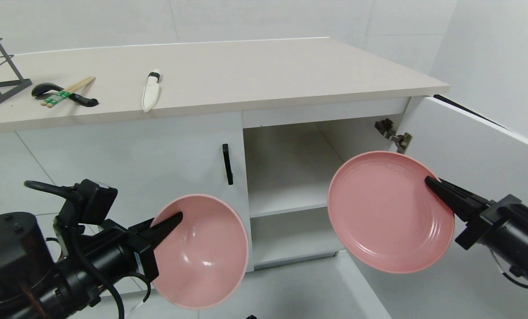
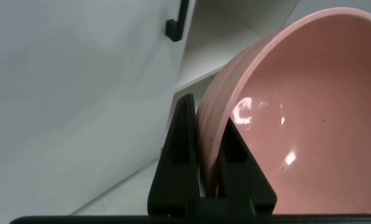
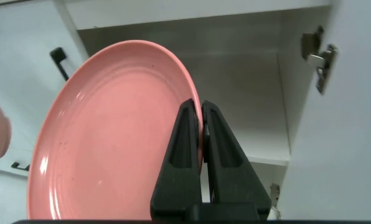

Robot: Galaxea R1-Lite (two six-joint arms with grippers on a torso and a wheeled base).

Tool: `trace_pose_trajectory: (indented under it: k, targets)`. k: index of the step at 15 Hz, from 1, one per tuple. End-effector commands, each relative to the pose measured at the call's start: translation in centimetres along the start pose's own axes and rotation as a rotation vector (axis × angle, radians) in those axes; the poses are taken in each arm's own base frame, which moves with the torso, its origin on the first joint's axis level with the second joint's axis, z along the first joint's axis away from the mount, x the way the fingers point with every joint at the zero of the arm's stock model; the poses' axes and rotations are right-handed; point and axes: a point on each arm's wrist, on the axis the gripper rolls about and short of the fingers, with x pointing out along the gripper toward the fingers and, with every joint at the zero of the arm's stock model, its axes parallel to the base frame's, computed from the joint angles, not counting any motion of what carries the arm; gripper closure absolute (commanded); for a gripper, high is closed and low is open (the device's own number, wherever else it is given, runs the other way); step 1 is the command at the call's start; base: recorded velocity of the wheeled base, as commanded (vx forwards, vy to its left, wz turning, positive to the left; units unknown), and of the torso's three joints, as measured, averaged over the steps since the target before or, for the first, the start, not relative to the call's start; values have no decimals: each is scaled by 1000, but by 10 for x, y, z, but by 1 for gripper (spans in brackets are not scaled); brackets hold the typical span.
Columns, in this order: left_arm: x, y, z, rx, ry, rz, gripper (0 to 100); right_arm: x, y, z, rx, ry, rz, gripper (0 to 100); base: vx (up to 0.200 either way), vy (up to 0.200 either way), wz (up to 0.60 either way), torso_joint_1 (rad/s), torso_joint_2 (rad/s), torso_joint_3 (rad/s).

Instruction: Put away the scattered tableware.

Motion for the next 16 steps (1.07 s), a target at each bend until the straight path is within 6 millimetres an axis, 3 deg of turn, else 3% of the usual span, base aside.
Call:
trace_pose_trajectory:
  k: [1, 7, 11, 16]
  targets:
    - [0, 0, 0, -1, 0, 0, 100, 1, 0, -1, 0, 4, 1, 100, 0, 0, 0, 0, 0, 0]
    - [0, -1, 0, -1, -3, -7, 100, 1, 0, -2, 3, 11, 0, 100, 0, 0, 0, 0, 0, 0]
    - [5, -9, -12, 3, 61, -46, 100, 11, -1, -35, 33, 184, 3, 100, 0, 0, 0, 0, 0, 0]
    - [8, -9, -15, 0, 82, -45, 100, 35, -6, -53, 46, 249, -6, 100, 0, 0, 0, 0, 0, 0]
